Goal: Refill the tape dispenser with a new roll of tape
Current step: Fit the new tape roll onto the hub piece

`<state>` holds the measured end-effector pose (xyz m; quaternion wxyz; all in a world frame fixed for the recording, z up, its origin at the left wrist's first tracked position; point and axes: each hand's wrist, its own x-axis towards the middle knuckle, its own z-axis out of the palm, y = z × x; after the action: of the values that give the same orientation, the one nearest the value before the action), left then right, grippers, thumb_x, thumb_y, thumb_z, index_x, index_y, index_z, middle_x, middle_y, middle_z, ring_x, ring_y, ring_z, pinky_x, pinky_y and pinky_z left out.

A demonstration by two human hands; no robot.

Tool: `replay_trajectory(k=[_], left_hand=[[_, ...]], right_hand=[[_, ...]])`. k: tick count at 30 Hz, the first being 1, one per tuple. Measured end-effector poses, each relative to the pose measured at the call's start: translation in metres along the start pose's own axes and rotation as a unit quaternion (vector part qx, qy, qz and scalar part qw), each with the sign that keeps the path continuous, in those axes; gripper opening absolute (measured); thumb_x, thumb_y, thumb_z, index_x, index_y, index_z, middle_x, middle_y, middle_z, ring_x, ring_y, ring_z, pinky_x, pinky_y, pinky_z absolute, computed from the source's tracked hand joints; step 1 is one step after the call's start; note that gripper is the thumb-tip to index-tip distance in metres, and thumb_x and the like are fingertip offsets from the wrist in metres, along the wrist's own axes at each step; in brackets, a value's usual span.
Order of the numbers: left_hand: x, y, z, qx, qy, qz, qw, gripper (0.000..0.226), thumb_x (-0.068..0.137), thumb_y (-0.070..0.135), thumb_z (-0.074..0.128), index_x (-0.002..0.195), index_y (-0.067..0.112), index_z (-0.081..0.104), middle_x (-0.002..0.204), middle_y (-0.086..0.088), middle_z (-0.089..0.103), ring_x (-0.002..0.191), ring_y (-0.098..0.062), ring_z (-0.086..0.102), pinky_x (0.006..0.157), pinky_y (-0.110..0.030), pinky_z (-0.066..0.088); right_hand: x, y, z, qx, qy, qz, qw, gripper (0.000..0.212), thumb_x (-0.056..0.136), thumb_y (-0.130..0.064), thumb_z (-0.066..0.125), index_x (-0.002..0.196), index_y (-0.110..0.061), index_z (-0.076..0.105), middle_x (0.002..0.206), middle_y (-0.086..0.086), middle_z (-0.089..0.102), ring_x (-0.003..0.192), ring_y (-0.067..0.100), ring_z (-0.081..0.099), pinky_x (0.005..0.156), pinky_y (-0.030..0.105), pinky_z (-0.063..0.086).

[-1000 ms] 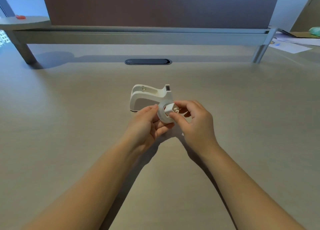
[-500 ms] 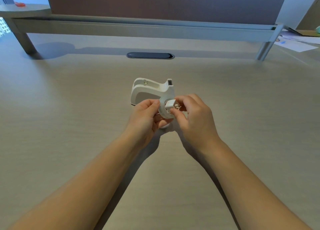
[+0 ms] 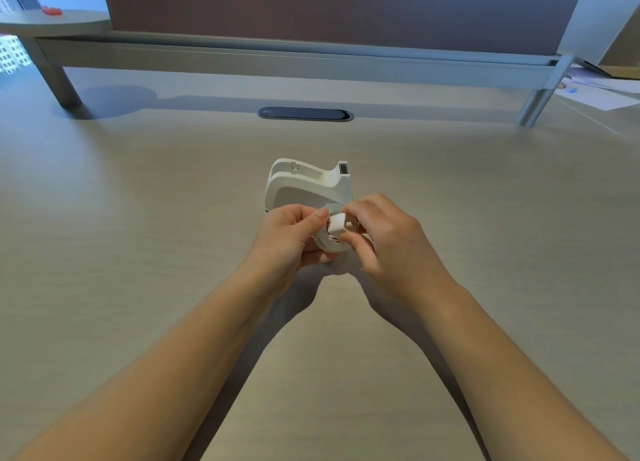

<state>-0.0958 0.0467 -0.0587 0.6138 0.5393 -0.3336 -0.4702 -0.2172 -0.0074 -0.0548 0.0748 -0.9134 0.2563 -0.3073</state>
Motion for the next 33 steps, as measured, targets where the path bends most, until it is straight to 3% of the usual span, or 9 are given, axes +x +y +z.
replay_trajectory(k=[4, 9, 13, 16, 21, 25, 27, 30, 33], left_hand=[[0.0, 0.001, 0.0, 0.025, -0.008, -0.005, 1.0, 0.02, 0.086, 0.018, 0.047, 0.075, 0.004, 0.056, 0.072, -0.014, 0.062, 0.06, -0.017, 0.063, 0.057, -0.026, 0.056], [0.002, 0.0, -0.001, 0.003, -0.014, -0.001, 1.0, 0.022, 0.087, 0.017, 0.045, 0.077, 0.001, 0.055, 0.072, -0.015, 0.061, 0.052, -0.014, 0.062, 0.063, -0.032, 0.057], [0.003, -0.002, 0.002, -0.004, 0.014, 0.016, 1.0, 0.02, 0.086, 0.017, 0.046, 0.073, 0.005, 0.055, 0.071, -0.014, 0.059, 0.061, -0.019, 0.06, 0.053, -0.023, 0.055], [0.003, -0.002, 0.004, 0.007, 0.036, 0.035, 0.999, 0.019, 0.085, 0.016, 0.049, 0.068, 0.01, 0.055, 0.068, -0.01, 0.059, 0.056, -0.012, 0.061, 0.051, -0.02, 0.054], [0.0, 0.001, 0.005, 0.044, 0.039, 0.066, 0.996, 0.017, 0.084, 0.014, 0.05, 0.069, 0.01, 0.055, 0.067, -0.009, 0.059, 0.052, -0.006, 0.061, 0.054, -0.02, 0.056], [0.0, 0.007, 0.001, 0.083, 0.012, 0.058, 0.995, 0.018, 0.085, 0.013, 0.05, 0.068, 0.009, 0.054, 0.067, -0.01, 0.059, 0.052, -0.008, 0.062, 0.055, -0.02, 0.056], [0.0, 0.01, -0.002, 0.091, 0.002, 0.044, 0.995, 0.017, 0.085, 0.013, 0.049, 0.069, 0.008, 0.055, 0.065, -0.008, 0.061, 0.053, -0.008, 0.062, 0.054, -0.02, 0.056], [0.0, 0.01, -0.003, 0.076, 0.0, 0.023, 0.997, 0.018, 0.085, 0.013, 0.048, 0.069, 0.007, 0.054, 0.067, -0.01, 0.061, 0.058, -0.014, 0.063, 0.057, -0.024, 0.057], [-0.001, 0.008, -0.002, 0.07, 0.006, 0.022, 0.997, 0.018, 0.085, 0.014, 0.048, 0.07, 0.007, 0.054, 0.07, -0.013, 0.06, 0.064, -0.019, 0.062, 0.06, -0.027, 0.057]], right_hand=[[-0.001, 0.0, -0.002, 0.0, -0.021, -0.009, 1.0, 0.022, 0.076, -0.011, 0.053, 0.093, 0.001, 0.061, 0.088, 0.02, 0.065, 0.074, 0.03, 0.06, 0.064, 0.015, 0.034], [0.0, -0.003, 0.005, -0.005, 0.027, 0.016, 0.999, 0.018, 0.073, -0.011, 0.054, 0.086, 0.001, 0.061, 0.082, 0.02, 0.065, 0.067, 0.031, 0.061, 0.062, 0.022, 0.036], [0.001, -0.006, 0.01, -0.01, 0.061, 0.029, 0.998, 0.018, 0.072, -0.009, 0.056, 0.084, 0.003, 0.061, 0.077, 0.021, 0.065, 0.064, 0.032, 0.061, 0.055, 0.02, 0.039], [0.002, -0.007, 0.011, -0.004, 0.082, 0.043, 0.996, 0.017, 0.072, -0.009, 0.056, 0.082, 0.003, 0.062, 0.075, 0.022, 0.064, 0.062, 0.033, 0.06, 0.054, 0.021, 0.039], [0.003, -0.009, 0.01, -0.001, 0.09, 0.06, 0.994, 0.019, 0.072, -0.011, 0.055, 0.082, 0.004, 0.062, 0.075, 0.022, 0.065, 0.061, 0.034, 0.06, 0.057, 0.024, 0.036], [0.001, -0.007, 0.003, -0.025, 0.059, 0.026, 0.998, 0.015, 0.071, -0.01, 0.056, 0.079, 0.002, 0.06, 0.072, 0.02, 0.064, 0.058, 0.03, 0.059, 0.059, 0.011, 0.028], [0.0, -0.005, 0.002, -0.036, 0.053, 0.009, 0.998, 0.018, 0.075, -0.014, 0.052, 0.079, 0.001, 0.06, 0.073, 0.019, 0.064, 0.057, 0.029, 0.058, 0.065, 0.014, 0.026], [0.0, -0.005, 0.005, -0.043, 0.054, 0.003, 0.998, 0.016, 0.074, -0.013, 0.054, 0.079, 0.001, 0.061, 0.072, 0.018, 0.065, 0.057, 0.028, 0.06, 0.069, 0.023, 0.034], [-0.001, -0.007, 0.008, -0.057, 0.041, 0.015, 0.997, 0.015, 0.069, -0.01, 0.058, 0.08, 0.0, 0.062, 0.073, 0.017, 0.067, 0.058, 0.026, 0.062, 0.052, 0.011, 0.036]])
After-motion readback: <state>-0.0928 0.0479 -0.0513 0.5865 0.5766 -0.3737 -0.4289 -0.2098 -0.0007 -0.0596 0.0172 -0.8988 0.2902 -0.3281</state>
